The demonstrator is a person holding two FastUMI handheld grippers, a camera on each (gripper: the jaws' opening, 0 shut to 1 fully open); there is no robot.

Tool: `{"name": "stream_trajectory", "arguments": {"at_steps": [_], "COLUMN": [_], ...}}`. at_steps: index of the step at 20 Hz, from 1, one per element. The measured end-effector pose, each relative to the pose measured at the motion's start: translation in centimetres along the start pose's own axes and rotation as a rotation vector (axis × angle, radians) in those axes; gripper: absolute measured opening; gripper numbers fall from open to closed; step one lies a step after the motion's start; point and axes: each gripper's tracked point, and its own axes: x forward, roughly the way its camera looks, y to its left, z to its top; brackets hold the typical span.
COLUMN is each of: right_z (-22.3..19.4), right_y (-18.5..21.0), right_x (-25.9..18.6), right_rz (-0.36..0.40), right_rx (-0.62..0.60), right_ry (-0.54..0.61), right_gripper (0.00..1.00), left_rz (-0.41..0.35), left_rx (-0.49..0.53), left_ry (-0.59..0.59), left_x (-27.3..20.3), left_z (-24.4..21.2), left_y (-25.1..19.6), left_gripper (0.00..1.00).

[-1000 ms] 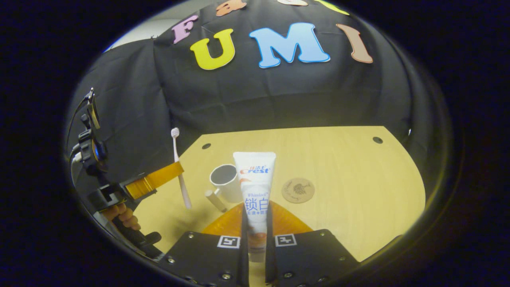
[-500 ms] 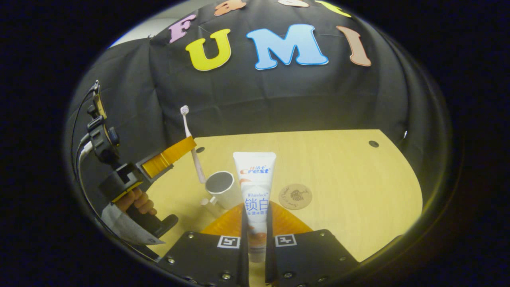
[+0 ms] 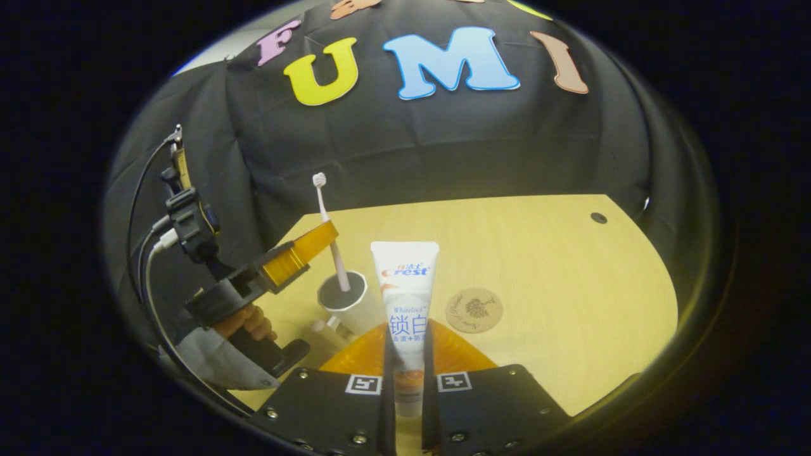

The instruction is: Put the toothbrush and toothpaste on the desktop into the cup, then pick up the cup and place it on the coaster on the desktop.

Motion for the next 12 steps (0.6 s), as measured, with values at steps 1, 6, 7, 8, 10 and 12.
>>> {"name": "stream_trajectory", "arguments": {"at_steps": [1, 6, 7, 8, 10, 12], "right_z": [0.1, 1.0, 1.4, 2.0, 3.0, 3.7], "right_y": [0.0, 0.6, 0.8, 1.1, 1.5, 2.1], "right_x": [0.1, 1.2, 1.4, 1.5, 1.9, 2.3], "right_rz": [-0.001, 0.012, 0.014, 0.019, 0.028, 0.036], "right_rx": [0.003, -0.002, -0.007, -0.011, -0.015, -0.020], "right_ry": [0.001, -0.006, -0.012, -0.020, -0.039, -0.053], "right_gripper": [0.17, 0.17, 0.17, 0.17, 0.17, 0.17], "left_rz": [-0.001, 0.004, 0.007, 0.003, 0.002, -0.005], "left_rx": [0.001, 0.016, 0.020, 0.022, 0.024, 0.021], "left_ry": [0.006, 0.060, 0.070, 0.077, 0.092, 0.105], "left_x": [0.1, -0.2, -0.3, -0.5, -0.9, -1.2], "left_z": [-0.4, -3.2, -3.6, -3.7, -4.1, -4.3], "left_y": [0.1, 0.5, 0.6, 0.5, 0.4, 0.3], "left_gripper": [0.17, 0.17, 0.11, 0.11, 0.12, 0.13]}}
